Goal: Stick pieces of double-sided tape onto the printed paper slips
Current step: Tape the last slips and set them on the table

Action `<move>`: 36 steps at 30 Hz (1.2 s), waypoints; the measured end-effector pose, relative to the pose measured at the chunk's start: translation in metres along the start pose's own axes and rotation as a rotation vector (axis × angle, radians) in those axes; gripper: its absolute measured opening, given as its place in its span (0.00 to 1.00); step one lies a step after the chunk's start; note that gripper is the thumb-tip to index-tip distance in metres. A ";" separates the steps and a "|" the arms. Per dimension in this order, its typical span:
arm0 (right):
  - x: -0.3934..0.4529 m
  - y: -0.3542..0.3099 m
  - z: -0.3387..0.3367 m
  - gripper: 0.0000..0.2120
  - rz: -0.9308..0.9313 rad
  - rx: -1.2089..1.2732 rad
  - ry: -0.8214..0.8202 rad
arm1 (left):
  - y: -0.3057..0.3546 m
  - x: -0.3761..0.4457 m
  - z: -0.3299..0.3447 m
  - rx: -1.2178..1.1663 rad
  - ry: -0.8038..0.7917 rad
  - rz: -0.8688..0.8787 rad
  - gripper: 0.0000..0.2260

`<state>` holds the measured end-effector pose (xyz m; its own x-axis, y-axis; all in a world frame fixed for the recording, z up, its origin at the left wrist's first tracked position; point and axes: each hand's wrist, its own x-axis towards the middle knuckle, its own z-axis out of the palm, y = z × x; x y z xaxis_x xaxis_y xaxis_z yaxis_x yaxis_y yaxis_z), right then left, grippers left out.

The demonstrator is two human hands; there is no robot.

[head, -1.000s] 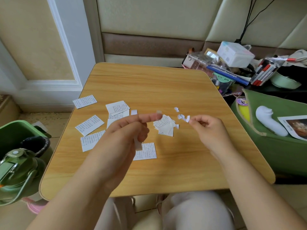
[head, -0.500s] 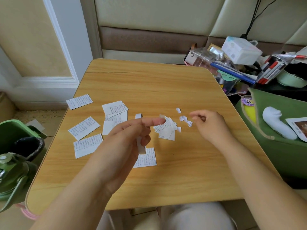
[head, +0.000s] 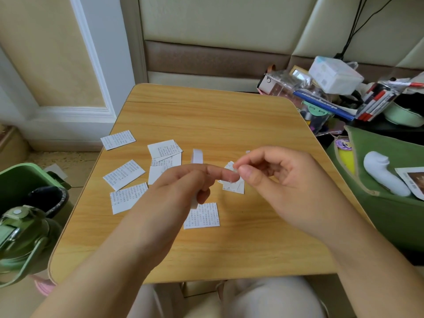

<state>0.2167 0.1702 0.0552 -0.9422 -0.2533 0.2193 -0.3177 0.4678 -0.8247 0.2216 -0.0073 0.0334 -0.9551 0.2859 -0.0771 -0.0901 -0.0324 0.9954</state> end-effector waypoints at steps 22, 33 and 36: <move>-0.021 0.052 0.018 0.06 0.132 0.444 -0.084 | -0.018 0.020 0.015 0.584 0.162 -0.067 0.16; 0.035 0.125 0.027 0.36 0.316 -0.153 0.106 | -0.059 0.036 -0.009 0.850 0.295 0.046 0.16; 0.054 0.131 0.032 0.42 0.289 -0.369 0.032 | -0.067 0.033 -0.011 0.971 0.304 0.078 0.15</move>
<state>0.1277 0.1909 -0.0576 -0.9986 -0.0450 0.0287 -0.0532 0.7866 -0.6151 0.1927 -0.0060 -0.0368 -0.9919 0.0569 0.1135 0.1144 0.7888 0.6039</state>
